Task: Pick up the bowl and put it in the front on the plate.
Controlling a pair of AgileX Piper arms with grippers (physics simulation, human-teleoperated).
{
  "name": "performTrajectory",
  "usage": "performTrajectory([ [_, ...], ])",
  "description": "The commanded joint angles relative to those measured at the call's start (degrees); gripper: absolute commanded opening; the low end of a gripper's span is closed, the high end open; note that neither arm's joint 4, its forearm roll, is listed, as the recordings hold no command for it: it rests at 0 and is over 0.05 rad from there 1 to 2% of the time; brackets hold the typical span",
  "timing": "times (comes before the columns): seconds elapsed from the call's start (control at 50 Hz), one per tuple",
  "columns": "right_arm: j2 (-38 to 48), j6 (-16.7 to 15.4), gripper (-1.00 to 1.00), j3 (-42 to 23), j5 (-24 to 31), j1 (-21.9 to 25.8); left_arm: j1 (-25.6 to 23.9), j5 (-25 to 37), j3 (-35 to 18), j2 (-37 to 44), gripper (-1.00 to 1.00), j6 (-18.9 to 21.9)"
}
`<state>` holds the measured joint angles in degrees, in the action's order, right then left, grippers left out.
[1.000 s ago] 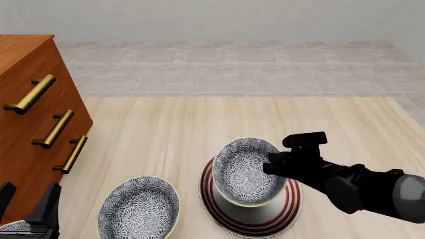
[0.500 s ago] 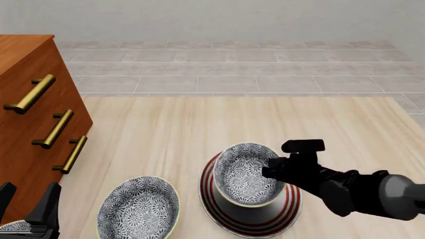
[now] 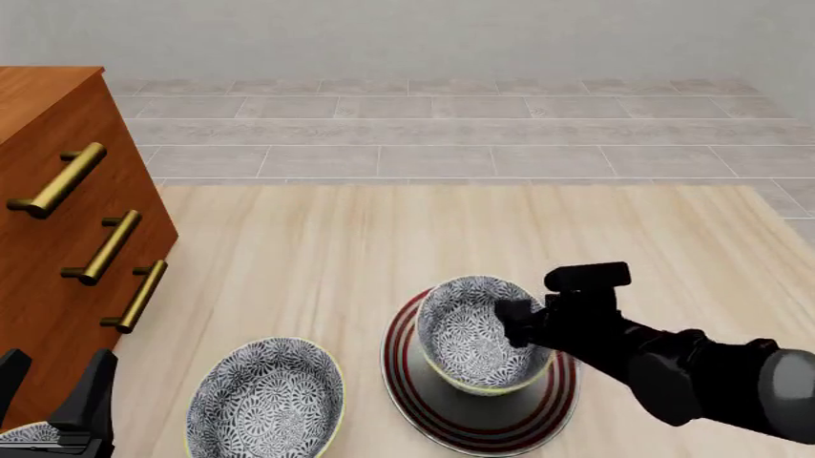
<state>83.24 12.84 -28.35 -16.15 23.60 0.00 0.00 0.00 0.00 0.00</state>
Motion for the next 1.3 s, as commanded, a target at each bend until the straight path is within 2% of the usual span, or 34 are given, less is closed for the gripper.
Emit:
performTrajectory([
  [0.02,-7.09,-1.10,1.00,0.14,1.73,0.18,0.00,0.00,0.00,0.00,1.00,0.00],
  [0.12,-9.02,-2.37,1.00,-0.18,2.56,0.37,0.00,0.00,0.00,0.00,1.00,0.00],
  [0.52,-13.84,-3.42,1.00,-2.31,6.12,1.08,0.00,0.00,0.00,0.00,1.00,0.00],
  [0.54,-14.39,-3.00,1.00,-2.31,6.12,1.07,0.00,0.00,0.00,0.00,1.00,0.00],
  [0.56,-14.66,-1.21,1.00,-2.05,5.90,1.55,0.00,0.00,0.00,0.00,1.00,0.00],
  [0.64,-16.95,-0.91,1.00,-2.22,6.70,2.36,0.00,0.00,0.00,0.00,1.00,0.00],
  [0.7,-18.74,-1.29,1.00,-2.30,7.16,2.41,0.00,0.00,0.00,0.00,1.00,0.00],
  [0.76,-19.90,-3.32,1.00,-2.30,7.40,2.00,0.00,0.00,0.00,0.00,1.00,0.00],
  [0.8,-20.89,-6.56,1.00,-1.86,6.80,0.59,0.00,0.00,0.00,0.00,1.00,0.00],
  [0.82,-21.45,-5.93,1.00,-1.65,6.61,0.44,0.00,0.00,0.00,0.00,1.00,0.00],
  [0.86,-22.47,-7.69,1.00,-1.36,6.40,0.35,0.00,0.00,0.00,0.00,1.00,0.00],
  [0.94,-25.92,-8.00,1.00,-0.65,5.51,-1.19,0.00,0.00,0.00,0.00,1.00,0.00],
  [1.12,-29.34,-7.87,1.00,0.04,3.83,0.23,0.00,0.00,0.00,0.00,1.00,0.00],
  [1.14,-29.99,-8.61,1.00,0.30,3.25,0.59,0.00,0.00,0.00,0.00,1.00,0.00],
  [1.3,-32.29,-8.66,1.00,1.77,-0.81,0.74,0.00,0.00,0.00,0.00,1.00,0.00],
])
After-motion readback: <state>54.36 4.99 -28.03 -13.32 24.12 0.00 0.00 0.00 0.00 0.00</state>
